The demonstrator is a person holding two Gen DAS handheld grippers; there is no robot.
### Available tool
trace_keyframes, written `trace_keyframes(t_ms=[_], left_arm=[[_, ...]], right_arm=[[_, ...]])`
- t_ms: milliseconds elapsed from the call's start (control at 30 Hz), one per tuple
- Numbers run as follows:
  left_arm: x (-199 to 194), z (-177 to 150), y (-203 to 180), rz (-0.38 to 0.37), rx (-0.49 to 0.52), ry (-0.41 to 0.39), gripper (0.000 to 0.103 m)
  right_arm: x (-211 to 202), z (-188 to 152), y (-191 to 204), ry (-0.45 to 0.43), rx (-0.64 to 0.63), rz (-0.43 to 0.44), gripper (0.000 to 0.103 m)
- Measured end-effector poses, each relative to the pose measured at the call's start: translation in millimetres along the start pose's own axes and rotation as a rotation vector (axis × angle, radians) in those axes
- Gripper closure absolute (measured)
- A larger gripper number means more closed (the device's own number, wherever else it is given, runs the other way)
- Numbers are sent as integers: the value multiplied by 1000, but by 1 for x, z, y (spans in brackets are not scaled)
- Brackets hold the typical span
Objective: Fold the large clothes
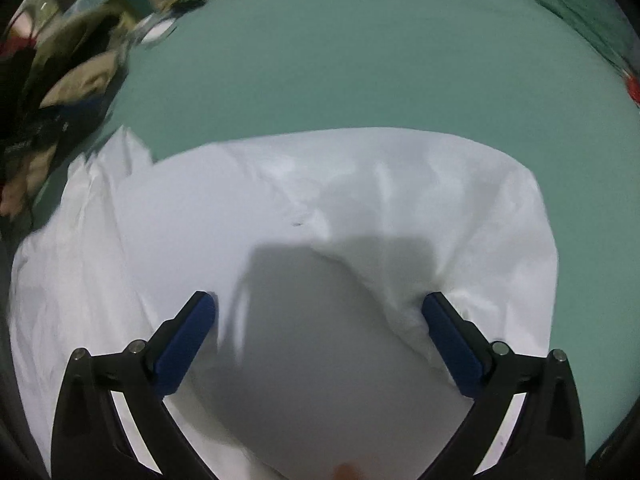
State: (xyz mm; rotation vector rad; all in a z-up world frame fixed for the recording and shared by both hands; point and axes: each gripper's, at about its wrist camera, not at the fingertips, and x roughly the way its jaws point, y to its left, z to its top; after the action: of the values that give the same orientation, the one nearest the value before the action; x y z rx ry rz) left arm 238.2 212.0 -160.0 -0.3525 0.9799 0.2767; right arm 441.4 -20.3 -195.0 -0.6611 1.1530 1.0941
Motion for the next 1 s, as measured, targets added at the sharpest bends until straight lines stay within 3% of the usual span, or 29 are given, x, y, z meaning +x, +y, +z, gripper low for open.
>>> trace_keyframes(t_ms=[133,233,267,300,400,500,667,833,900,1000], left_arm=[[1,-1,-2,-5,6,5,58],[1,0,-2,-8,8,7,58],[1,0,-2,-8,8,7,58],[0,0,-2,-8,7,7,59],[-2,1,-3,-12,9,4,59],[-6,1,-5,-17,13,-4,58],[-15,2,-7,-33,17,-20,58],[-26,0,-10,-45,26,-37,59],[-29,-3,-12,-46,34,-41,58],[-33,-6,-14,-45,47,-44,59]], right_arm=[[9,5,18,44,-90,-5,4],[8,6,23,48,-101,-5,17],[6,5,25,40,-100,-3,32],[0,2,26,28,-105,1,54],[-5,1,43,21,-148,-60,74],[-11,4,62,-4,-197,-182,77],[-13,-1,111,-124,-302,-632,77],[14,-27,179,-183,-401,-926,70],[21,-36,199,-194,-411,-957,65],[13,-61,219,-210,-369,-917,62]])
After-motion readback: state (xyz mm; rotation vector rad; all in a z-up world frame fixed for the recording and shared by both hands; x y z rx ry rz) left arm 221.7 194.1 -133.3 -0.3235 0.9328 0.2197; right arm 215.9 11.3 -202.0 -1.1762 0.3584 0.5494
